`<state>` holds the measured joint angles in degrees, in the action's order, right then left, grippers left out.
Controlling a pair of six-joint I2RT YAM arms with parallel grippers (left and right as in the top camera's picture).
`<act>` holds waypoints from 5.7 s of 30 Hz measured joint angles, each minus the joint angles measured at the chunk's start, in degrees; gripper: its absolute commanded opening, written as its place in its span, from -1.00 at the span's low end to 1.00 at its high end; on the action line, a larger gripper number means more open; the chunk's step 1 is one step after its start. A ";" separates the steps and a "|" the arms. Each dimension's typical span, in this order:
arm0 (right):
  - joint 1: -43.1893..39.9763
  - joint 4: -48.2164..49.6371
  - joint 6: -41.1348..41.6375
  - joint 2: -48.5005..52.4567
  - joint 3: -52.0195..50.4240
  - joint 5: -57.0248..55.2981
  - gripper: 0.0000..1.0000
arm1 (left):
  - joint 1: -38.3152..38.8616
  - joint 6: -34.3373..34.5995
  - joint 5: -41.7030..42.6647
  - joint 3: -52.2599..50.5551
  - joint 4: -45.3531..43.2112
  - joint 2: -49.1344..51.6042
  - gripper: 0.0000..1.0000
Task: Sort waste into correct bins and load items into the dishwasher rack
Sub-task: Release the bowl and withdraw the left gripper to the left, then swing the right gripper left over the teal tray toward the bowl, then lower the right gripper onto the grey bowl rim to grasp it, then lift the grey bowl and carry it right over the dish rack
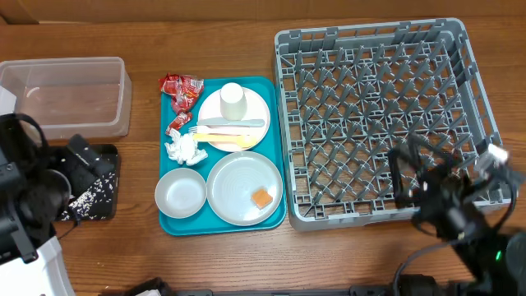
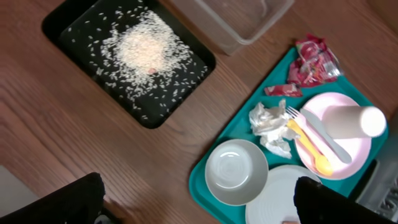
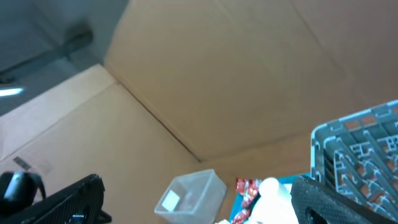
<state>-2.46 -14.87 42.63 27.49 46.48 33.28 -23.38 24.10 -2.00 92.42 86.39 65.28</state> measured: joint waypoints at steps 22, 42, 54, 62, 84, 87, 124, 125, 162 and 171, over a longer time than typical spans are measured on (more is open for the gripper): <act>50.03 -14.71 -11.58 41.05 21.73 -33.27 1.00 | -9.75 3.82 -0.85 0.00 2.05 0.37 0.99; 56.30 -13.18 -8.13 71.73 23.61 -27.87 0.99 | -9.75 0.09 -0.87 0.00 3.72 0.37 1.00; 62.42 -5.20 -11.45 74.49 23.93 -24.09 1.00 | -9.75 -1.81 -0.87 0.00 3.74 0.37 1.00; 62.49 -3.19 -12.22 75.34 23.96 -25.38 0.97 | -9.75 -2.27 -0.87 0.00 3.74 0.37 1.00; 62.49 -2.67 -6.60 81.13 23.98 -35.87 0.63 | -9.75 -4.83 -0.87 0.00 3.85 0.37 1.00; 62.49 -2.25 -6.16 81.85 24.00 -36.24 0.56 | -9.75 -4.83 -0.85 0.00 3.85 0.37 1.00; 64.04 -0.22 -5.09 85.94 24.68 -36.52 -0.38 | -9.75 -4.83 -0.87 0.00 3.85 0.37 0.99; 64.06 -0.20 -5.09 85.94 24.94 -36.50 -0.43 | -9.75 -4.85 -0.87 0.00 3.85 0.37 1.00; 61.72 -8.70 -4.96 85.96 33.55 -36.65 -0.92 | -9.75 -4.85 -0.87 0.00 3.85 0.37 1.00; 50.29 -19.15 -5.95 83.76 38.73 -36.68 -0.92 | -9.75 -4.85 -0.87 0.00 3.85 0.37 0.99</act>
<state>47.83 -34.02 36.69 111.24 85.21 -3.40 -33.12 19.25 -2.87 92.42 90.24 65.65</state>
